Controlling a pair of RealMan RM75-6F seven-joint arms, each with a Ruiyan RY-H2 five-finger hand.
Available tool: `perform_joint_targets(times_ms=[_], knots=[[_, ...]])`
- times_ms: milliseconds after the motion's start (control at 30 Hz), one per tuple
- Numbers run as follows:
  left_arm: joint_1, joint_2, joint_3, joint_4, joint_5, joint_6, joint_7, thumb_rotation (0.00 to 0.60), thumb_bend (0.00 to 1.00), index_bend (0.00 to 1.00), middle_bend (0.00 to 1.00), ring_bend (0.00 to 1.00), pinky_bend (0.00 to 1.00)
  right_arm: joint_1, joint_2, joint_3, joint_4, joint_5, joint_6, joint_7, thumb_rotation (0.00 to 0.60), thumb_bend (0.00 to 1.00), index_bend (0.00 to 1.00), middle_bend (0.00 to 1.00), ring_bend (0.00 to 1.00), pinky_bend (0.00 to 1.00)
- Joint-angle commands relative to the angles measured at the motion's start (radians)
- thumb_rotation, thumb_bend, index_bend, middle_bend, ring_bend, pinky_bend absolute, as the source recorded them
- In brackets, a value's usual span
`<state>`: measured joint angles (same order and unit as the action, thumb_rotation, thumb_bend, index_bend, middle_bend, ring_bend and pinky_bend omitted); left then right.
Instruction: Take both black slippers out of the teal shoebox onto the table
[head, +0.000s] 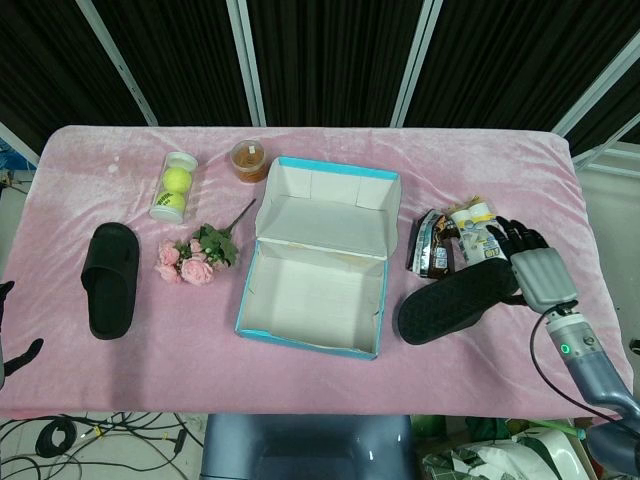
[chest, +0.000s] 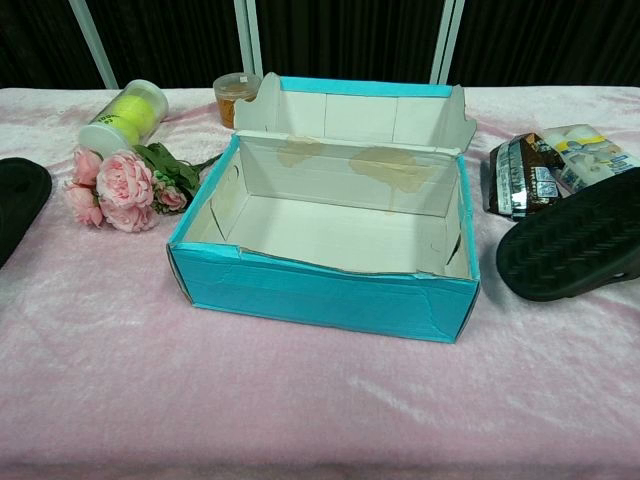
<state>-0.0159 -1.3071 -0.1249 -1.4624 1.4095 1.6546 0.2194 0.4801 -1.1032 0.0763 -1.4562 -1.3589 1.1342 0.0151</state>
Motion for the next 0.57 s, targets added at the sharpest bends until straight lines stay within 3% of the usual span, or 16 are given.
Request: perform_joint_targets(times_ms=[33, 333, 567], knots=[[0.008, 0.005, 0.002, -0.003, 0.000, 0.007, -0.008, 0.600, 0.00, 0.15, 0.20, 0.12, 0.12, -0.094, 0.068, 0.000, -0.094, -0.011, 0.132, 0.007, 0.600, 0.21, 0.00, 0.00, 0.00, 0.14], [0.066, -0.009, 0.047, 0.019, 0.038, 0.065, -0.076, 0.600, 0.00, 0.15, 0.20, 0.12, 0.11, -0.254, 0.034, -0.041, -0.152, -0.078, 0.358, -0.034, 0.600, 0.23, 0.00, 0.00, 0.00, 0.14], [0.103, -0.004, 0.089, 0.034, 0.085, 0.096, -0.108, 0.600, 0.00, 0.15, 0.20, 0.11, 0.09, -0.350, -0.029, -0.083, -0.140, -0.107, 0.446, -0.081, 0.600, 0.23, 0.00, 0.00, 0.00, 0.14]])
